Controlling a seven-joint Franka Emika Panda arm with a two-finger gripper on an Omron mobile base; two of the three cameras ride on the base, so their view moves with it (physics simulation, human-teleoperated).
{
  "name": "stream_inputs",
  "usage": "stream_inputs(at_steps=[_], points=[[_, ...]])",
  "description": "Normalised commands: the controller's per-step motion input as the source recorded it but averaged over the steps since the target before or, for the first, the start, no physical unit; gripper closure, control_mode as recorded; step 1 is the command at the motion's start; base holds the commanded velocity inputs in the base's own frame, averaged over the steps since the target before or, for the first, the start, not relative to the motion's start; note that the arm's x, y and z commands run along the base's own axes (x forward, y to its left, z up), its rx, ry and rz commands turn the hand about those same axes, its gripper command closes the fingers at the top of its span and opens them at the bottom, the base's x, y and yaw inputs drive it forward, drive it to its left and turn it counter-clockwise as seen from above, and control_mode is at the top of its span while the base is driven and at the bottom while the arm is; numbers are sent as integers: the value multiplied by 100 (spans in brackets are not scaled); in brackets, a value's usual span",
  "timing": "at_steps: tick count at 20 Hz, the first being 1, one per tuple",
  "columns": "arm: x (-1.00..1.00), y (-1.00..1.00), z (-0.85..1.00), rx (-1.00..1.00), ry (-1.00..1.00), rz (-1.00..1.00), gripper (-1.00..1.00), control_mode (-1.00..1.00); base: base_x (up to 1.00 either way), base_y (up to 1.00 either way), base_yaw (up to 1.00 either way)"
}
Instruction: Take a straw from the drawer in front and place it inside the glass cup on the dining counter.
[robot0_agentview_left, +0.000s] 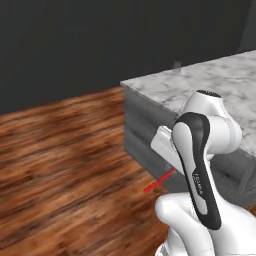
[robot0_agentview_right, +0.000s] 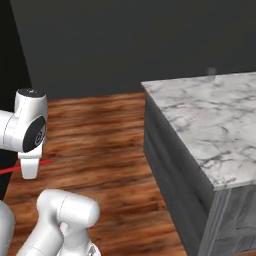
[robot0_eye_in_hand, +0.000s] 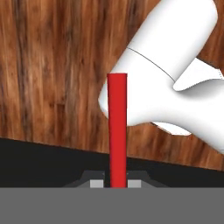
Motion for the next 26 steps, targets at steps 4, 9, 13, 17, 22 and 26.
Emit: stream_inputs(at_steps=[4, 9, 13, 17, 22, 26], points=[[0, 0, 0, 0, 0, 0, 100, 100, 100, 100, -25], [0, 0, 0, 0, 0, 0, 100, 100, 100, 100, -26], [0, 0, 0, 0, 0, 0, 100, 100, 100, 100, -26], [0, 0, 0, 0, 0, 0, 100, 100, 100, 100, -26], [0, 0, 0, 0, 0, 0, 100, 100, 100, 100, -26], [0, 0, 0, 0, 0, 0, 100, 100, 100, 100, -27]])
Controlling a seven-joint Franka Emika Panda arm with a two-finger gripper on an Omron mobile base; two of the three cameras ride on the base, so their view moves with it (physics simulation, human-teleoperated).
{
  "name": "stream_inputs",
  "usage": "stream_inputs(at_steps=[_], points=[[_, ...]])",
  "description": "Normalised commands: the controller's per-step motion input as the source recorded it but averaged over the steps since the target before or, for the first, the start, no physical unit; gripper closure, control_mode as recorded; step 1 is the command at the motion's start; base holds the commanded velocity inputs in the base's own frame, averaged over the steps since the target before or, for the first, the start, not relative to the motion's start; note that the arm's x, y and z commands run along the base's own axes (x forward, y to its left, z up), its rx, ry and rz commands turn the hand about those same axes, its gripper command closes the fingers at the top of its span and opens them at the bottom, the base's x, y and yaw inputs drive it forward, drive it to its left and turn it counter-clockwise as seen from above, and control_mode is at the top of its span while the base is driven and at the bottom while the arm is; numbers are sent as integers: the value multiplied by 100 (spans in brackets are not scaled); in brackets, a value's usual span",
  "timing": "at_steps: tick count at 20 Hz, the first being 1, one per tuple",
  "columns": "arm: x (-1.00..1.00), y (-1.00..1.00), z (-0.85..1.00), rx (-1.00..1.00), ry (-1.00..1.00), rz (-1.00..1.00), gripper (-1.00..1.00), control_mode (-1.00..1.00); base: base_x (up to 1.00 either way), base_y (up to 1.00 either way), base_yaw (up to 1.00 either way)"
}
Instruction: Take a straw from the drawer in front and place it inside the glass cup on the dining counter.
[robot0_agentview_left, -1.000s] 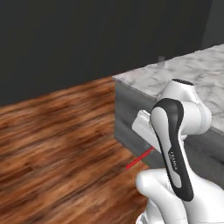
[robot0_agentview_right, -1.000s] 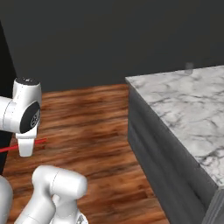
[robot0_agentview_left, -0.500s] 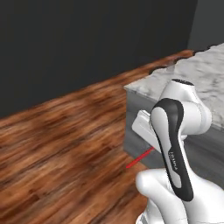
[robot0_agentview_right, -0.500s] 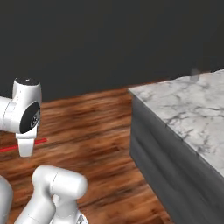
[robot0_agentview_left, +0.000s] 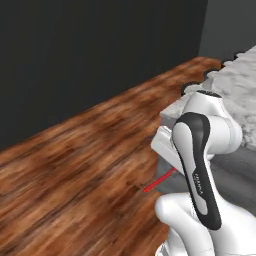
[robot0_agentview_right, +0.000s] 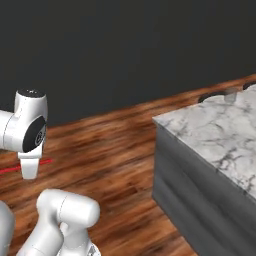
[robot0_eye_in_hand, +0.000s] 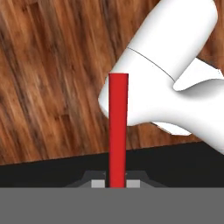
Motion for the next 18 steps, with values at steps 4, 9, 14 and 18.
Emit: stream_inputs(at_steps=[4, 9, 14, 18], points=[[0, 0, 0, 0, 0, 0, 100, 100, 100, 100, -29], [0, 0, 0, 0, 0, 0, 100, 100, 100, 100, -32], [0, 0, 0, 0, 0, 0, 100, 100, 100, 100, -35], [0, 0, 0, 0, 0, 0, 100, 100, 100, 100, -39]])
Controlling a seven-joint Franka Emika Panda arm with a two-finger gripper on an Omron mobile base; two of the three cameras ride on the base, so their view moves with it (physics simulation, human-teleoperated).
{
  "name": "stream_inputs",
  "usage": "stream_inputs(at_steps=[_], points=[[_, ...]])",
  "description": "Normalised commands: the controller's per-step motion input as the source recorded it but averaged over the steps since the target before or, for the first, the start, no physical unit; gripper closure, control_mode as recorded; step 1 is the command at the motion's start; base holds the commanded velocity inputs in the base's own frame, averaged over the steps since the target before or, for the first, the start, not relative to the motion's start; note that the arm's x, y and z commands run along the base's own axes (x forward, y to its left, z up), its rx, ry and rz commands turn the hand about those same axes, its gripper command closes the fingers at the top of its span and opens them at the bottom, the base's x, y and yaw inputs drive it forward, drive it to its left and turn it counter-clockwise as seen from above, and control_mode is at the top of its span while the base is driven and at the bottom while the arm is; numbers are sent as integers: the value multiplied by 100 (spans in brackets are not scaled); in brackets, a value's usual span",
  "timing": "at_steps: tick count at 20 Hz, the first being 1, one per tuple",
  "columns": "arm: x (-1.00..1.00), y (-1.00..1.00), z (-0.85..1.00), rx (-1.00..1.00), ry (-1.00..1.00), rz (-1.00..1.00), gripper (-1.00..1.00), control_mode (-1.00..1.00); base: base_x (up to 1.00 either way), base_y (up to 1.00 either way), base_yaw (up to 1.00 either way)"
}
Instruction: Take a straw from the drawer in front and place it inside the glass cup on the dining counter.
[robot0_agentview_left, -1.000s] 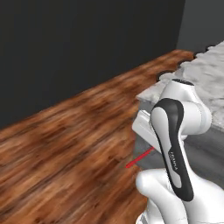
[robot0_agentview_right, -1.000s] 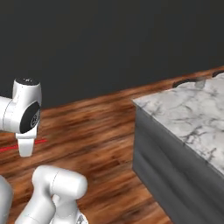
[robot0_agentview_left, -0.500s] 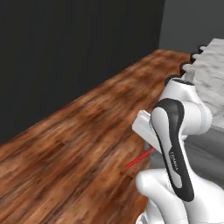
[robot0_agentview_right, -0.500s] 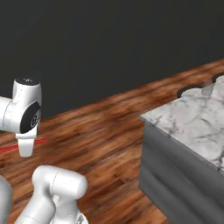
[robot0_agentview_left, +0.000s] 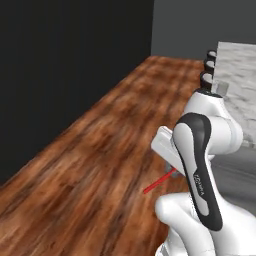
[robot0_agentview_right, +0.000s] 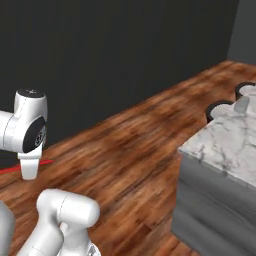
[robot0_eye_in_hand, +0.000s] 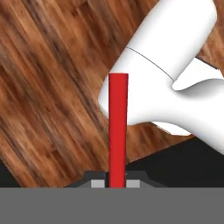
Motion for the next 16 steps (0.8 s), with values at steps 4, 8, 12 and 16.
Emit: stream_inputs(at_steps=[4, 8, 12, 16], points=[[0, 0, 0, 0, 0, 0, 100, 100, 96, 100, -44], [0, 0, 0, 0, 0, 0, 100, 100, 89, 100, -49], [0, 0, 0, 0, 0, 0, 100, 100, 83, 100, -52], [0, 0, 0, 0, 0, 0, 100, 100, 79, 100, -55]])
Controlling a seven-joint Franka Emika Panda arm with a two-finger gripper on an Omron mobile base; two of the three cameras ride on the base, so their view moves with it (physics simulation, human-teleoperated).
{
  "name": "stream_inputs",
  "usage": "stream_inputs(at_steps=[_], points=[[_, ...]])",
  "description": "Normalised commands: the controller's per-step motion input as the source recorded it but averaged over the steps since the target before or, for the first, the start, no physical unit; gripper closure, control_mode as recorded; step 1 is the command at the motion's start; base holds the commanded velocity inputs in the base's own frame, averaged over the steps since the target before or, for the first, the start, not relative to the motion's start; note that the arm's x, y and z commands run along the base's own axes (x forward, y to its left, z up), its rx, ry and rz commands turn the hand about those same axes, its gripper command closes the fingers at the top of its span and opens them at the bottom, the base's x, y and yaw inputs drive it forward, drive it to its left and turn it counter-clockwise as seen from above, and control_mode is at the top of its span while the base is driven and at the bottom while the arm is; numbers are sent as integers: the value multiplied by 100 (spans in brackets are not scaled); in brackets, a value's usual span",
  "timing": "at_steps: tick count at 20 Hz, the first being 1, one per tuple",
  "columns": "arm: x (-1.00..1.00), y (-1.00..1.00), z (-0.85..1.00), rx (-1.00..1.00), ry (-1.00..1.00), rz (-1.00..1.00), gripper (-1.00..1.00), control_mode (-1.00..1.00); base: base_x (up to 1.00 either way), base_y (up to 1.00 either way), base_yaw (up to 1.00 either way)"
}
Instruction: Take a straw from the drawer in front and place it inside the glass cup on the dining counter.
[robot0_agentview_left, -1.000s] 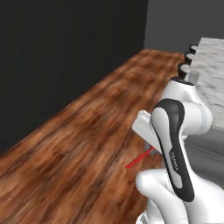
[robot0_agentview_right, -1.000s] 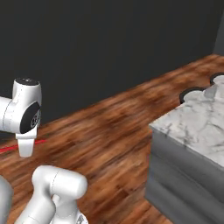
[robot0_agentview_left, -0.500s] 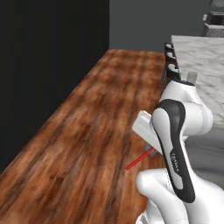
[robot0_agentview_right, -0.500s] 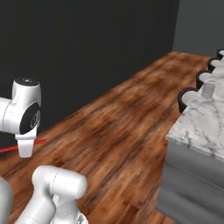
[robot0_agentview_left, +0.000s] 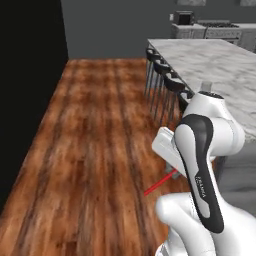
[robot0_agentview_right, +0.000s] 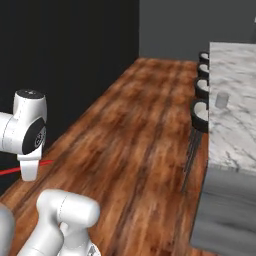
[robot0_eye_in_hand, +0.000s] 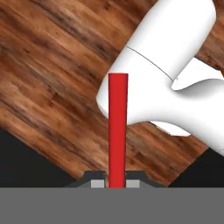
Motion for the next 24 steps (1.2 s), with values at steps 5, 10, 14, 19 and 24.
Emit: stream_inputs(at_steps=[5, 10, 14, 19, 24], points=[[0, 0, 0, 0, 0, 0, 100, 100, 78, 97, -56], [0, 0, 0, 0, 0, 0, 100, 100, 77, 96, -58], [0, 0, 0, 0, 0, 0, 100, 100, 71, 92, -60], [0, 0, 0, 0, 0, 0, 100, 100, 70, 84, -60], [0, 0, 0, 0, 0, 0, 100, 100, 73, 84, -58]])
